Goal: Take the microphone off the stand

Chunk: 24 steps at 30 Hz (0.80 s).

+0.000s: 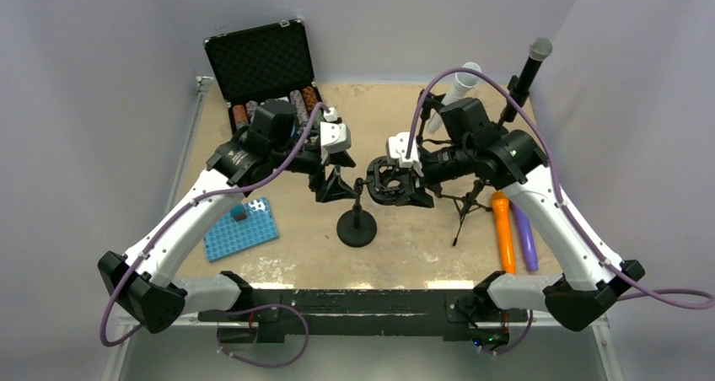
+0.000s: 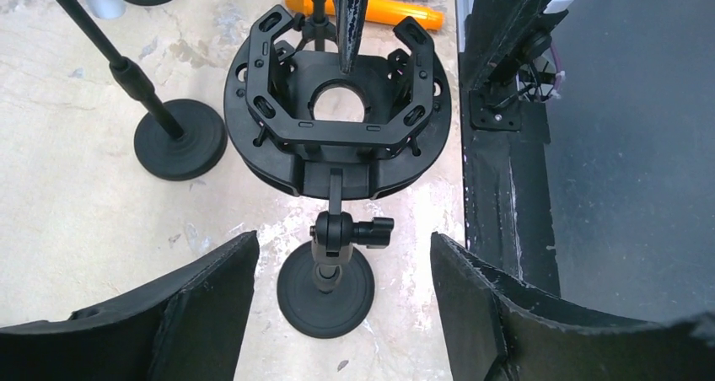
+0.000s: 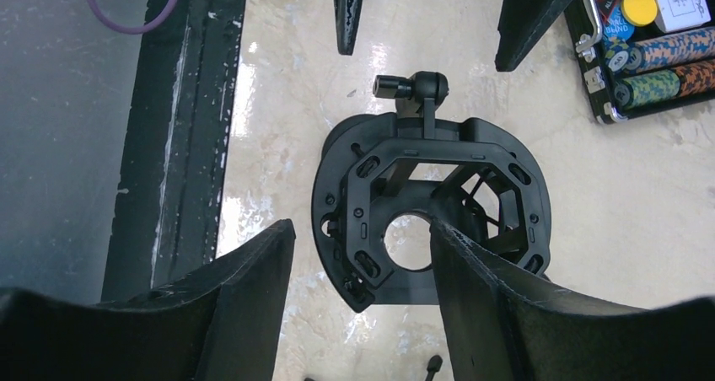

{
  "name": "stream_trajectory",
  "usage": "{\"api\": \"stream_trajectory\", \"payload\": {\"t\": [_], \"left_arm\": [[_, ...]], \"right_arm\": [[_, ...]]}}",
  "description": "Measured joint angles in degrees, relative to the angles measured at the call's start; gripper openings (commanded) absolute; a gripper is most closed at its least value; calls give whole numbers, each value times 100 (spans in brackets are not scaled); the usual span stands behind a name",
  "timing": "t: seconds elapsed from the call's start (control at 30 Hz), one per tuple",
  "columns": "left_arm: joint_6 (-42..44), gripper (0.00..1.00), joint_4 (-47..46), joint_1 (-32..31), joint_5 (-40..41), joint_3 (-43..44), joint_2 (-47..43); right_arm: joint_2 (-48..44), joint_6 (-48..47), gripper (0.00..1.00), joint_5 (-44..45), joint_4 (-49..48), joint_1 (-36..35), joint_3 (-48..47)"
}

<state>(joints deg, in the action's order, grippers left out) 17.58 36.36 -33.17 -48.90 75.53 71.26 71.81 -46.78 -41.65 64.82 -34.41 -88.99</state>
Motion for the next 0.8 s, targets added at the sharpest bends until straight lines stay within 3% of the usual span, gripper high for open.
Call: {"api": "stream_trajectory", "payload": {"t": [0.03,0.07,0.23,0.5,0.8], "left_arm": [[-2,93,-46,0,17,-28,2],[-2,99,-74,0,28,-55,7],[4,100,-205,0,74,-140,79],[22,88,-245,-28,37,-140,245],[170,56,-221,-66,-149,-140,380]], "right_arm": [[17,28,62,17,-22,0,0],[28,42,62,24,-37,-4,0],[37,118,61,74,-101,-9,0],[39,195,58,166,-118,-9,59],[79,223,49,164,-125,-20,63]]}}
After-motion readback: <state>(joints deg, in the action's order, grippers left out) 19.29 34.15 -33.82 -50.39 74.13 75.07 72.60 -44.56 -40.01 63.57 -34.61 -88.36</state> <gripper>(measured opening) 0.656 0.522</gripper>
